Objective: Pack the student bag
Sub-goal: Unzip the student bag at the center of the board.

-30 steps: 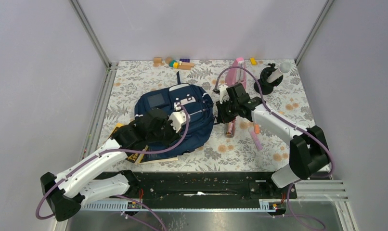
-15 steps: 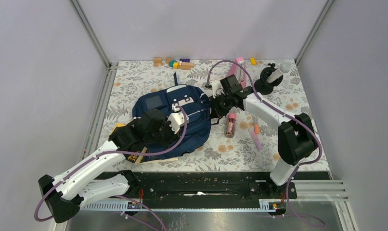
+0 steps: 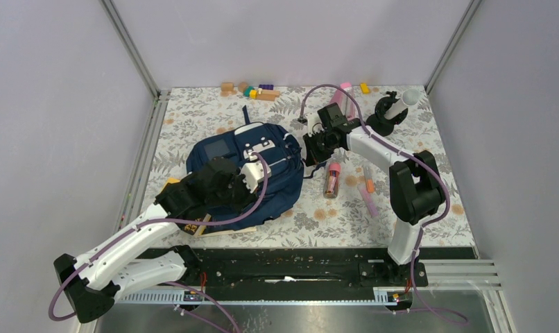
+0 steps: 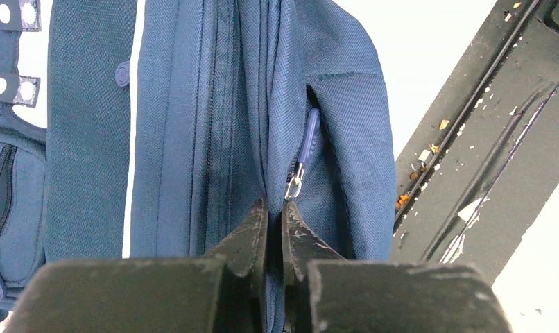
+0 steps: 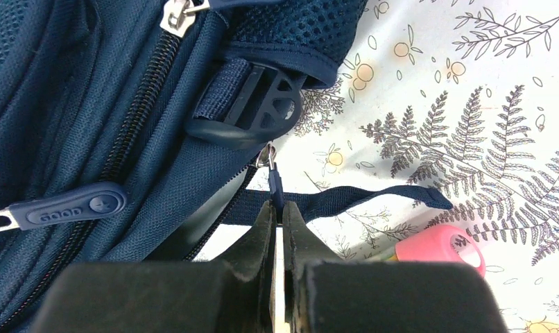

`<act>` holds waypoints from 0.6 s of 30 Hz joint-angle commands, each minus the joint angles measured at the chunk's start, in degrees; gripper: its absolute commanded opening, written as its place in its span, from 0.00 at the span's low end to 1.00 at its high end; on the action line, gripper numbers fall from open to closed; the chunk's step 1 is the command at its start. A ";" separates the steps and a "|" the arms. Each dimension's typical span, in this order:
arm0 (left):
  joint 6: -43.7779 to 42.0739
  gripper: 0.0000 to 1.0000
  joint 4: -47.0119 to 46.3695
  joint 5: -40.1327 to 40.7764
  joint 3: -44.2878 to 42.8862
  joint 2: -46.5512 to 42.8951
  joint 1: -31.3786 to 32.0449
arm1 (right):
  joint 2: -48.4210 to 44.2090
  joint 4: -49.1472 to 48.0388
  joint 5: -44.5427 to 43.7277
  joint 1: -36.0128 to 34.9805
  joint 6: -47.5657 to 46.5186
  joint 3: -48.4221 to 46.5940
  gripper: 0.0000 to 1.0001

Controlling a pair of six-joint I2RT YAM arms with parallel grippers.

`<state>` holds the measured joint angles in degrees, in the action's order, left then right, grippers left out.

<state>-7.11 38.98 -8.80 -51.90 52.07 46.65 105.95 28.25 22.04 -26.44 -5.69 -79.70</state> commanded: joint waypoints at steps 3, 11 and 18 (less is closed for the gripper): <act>-0.18 0.00 -4.44 -4.60 -0.66 -1.91 0.19 | 0.54 -1.38 -1.57 1.30 0.46 -4.11 0.00; 0.04 0.00 -5.29 -6.02 -0.40 -2.74 0.14 | 4.56 -0.90 -3.07 1.30 2.33 -9.11 0.00; 0.00 0.00 -5.58 -6.45 -0.31 -3.03 0.19 | 8.42 0.93 -3.83 1.30 2.38 -13.40 0.00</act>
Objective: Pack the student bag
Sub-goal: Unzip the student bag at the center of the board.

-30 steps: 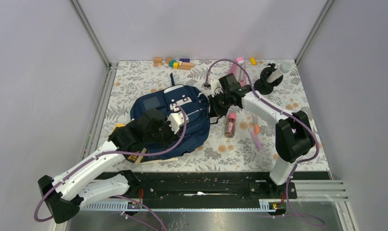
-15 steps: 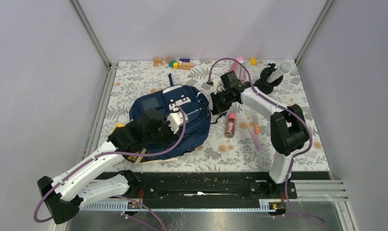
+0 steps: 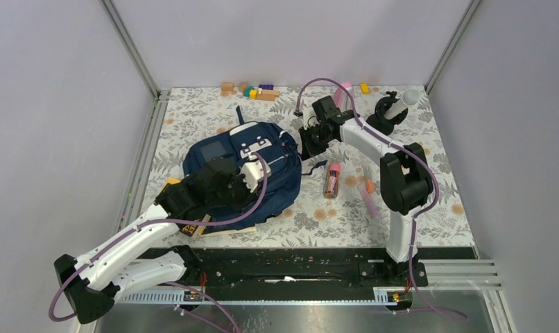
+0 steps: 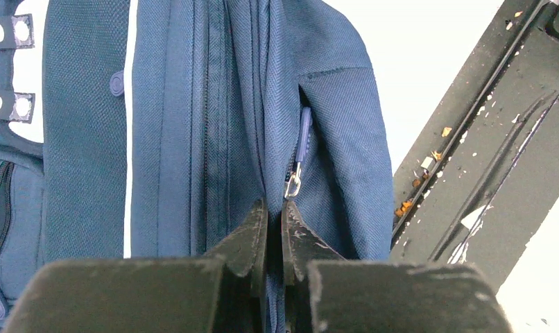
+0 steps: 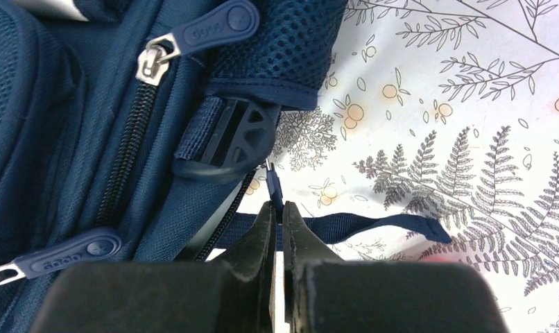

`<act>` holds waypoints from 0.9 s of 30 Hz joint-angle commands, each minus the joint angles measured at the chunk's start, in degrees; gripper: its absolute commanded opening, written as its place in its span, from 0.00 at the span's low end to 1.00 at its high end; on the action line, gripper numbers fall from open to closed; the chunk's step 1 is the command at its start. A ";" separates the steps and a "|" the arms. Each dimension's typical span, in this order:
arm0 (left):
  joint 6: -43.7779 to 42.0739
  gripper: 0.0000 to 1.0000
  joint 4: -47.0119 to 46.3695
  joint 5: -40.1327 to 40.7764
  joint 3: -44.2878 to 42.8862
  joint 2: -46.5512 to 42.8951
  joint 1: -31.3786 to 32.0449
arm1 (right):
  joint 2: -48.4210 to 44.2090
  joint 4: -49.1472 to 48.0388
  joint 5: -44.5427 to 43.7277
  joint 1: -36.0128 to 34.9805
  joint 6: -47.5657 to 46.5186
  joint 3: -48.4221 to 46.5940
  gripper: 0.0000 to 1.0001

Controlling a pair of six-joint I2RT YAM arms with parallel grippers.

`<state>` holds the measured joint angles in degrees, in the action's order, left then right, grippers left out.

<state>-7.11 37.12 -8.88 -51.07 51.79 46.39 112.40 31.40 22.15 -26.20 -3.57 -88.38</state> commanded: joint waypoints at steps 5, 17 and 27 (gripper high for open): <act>0.08 0.00 -3.98 -6.84 -1.05 -2.97 0.45 | 3.34 -2.03 -4.32 1.01 0.63 -5.56 0.00; 0.76 0.00 -5.31 -2.96 -0.49 -2.44 0.39 | -2.22 -5.84 -10.23 1.06 5.05 -1.12 0.09; 1.99 0.00 -7.15 -1.18 -0.19 -1.73 -0.40 | -14.64 -10.49 -12.97 1.06 8.69 7.93 0.80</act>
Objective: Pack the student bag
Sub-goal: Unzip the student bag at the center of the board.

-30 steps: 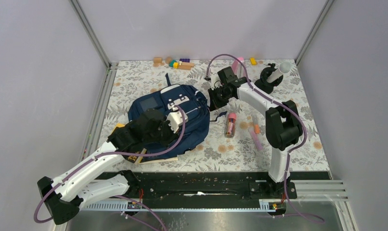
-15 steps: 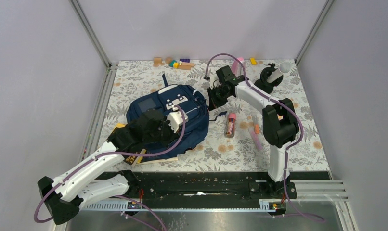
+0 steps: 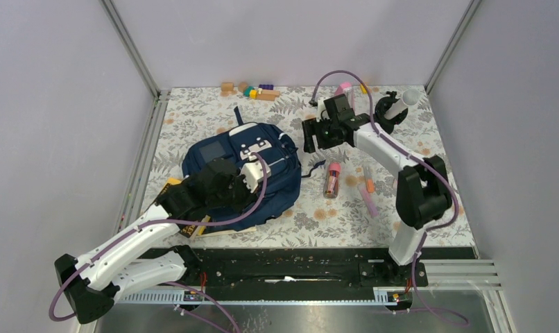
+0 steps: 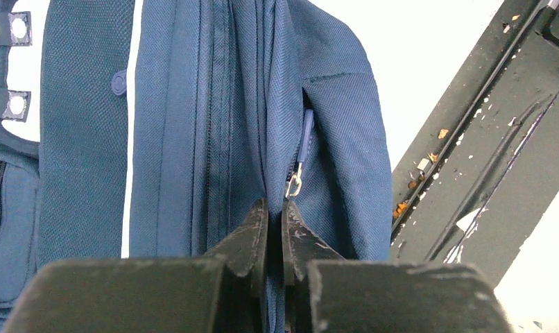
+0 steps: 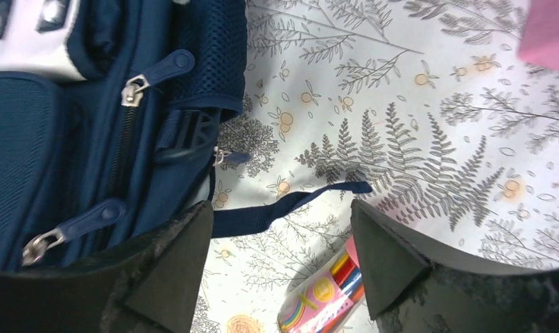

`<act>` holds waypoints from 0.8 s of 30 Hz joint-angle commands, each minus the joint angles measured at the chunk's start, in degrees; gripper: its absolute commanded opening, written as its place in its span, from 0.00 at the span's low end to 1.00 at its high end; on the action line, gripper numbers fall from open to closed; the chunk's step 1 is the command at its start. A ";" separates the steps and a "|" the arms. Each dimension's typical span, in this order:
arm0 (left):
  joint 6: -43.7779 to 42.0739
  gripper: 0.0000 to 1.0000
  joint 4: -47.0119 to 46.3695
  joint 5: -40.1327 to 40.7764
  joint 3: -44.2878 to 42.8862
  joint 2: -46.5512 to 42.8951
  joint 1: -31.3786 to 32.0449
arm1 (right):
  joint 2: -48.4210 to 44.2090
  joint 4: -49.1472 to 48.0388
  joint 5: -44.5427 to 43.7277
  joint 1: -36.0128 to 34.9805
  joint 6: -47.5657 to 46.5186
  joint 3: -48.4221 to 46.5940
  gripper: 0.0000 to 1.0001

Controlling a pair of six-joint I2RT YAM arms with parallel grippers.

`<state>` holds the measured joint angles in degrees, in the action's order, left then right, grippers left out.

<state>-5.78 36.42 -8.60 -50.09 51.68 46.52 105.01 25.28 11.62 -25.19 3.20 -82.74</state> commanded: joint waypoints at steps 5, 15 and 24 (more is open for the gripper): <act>1.25 0.00 -7.21 -3.56 -1.01 -1.72 -3.65 | -13.26 -4.17 -3.53 0.23 3.21 5.31 0.84; 1.87 0.00 -6.73 -6.33 -2.01 0.22 -4.12 | -35.41 -1.96 3.86 0.24 7.12 16.99 0.84; 2.22 0.00 -5.94 -8.20 -2.29 1.86 -4.11 | -45.25 -15.51 24.76 -4.51 16.34 30.30 0.84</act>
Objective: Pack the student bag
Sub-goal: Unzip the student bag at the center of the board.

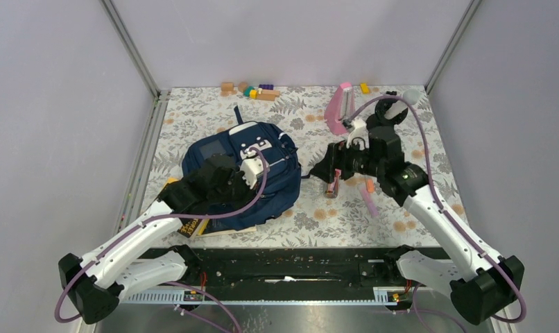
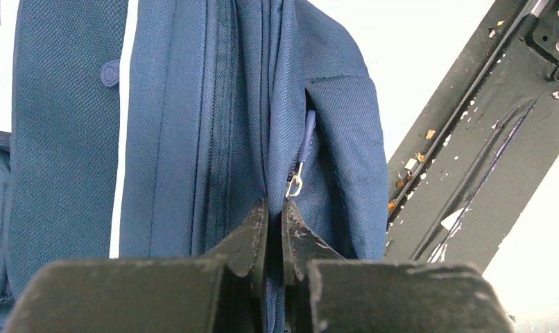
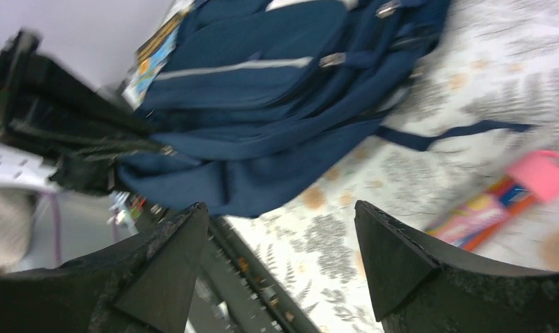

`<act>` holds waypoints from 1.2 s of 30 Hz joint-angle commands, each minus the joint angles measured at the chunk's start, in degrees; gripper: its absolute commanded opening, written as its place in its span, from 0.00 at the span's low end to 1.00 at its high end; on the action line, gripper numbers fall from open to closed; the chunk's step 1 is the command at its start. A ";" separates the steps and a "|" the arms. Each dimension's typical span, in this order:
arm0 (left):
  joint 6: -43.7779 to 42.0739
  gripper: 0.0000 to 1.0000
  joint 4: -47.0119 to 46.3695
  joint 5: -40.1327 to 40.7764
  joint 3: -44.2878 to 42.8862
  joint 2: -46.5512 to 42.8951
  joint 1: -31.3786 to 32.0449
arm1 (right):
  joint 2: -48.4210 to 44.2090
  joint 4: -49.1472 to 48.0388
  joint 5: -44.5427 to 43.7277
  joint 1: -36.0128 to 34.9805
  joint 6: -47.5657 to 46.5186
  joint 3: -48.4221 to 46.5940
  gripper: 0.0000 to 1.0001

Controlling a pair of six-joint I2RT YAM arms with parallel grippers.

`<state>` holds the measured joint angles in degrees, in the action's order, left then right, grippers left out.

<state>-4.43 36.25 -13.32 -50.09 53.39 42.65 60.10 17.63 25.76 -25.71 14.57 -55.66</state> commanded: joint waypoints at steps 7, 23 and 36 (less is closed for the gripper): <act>0.91 0.00 -5.75 -4.47 -2.30 0.77 -0.21 | 3.60 -18.97 12.63 -13.05 8.73 6.50 0.77; 1.04 0.00 -5.84 -7.72 -2.30 1.28 -0.27 | 11.83 -32.88 5.31 -17.79 13.10 11.89 0.60; 1.09 0.00 -6.19 -9.04 -2.31 2.20 -0.22 | 17.61 -37.71 5.45 -20.77 13.70 12.29 0.58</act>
<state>-4.14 36.27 -17.19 -50.09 56.03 42.35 76.40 -14.66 31.07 -44.91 27.55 -43.20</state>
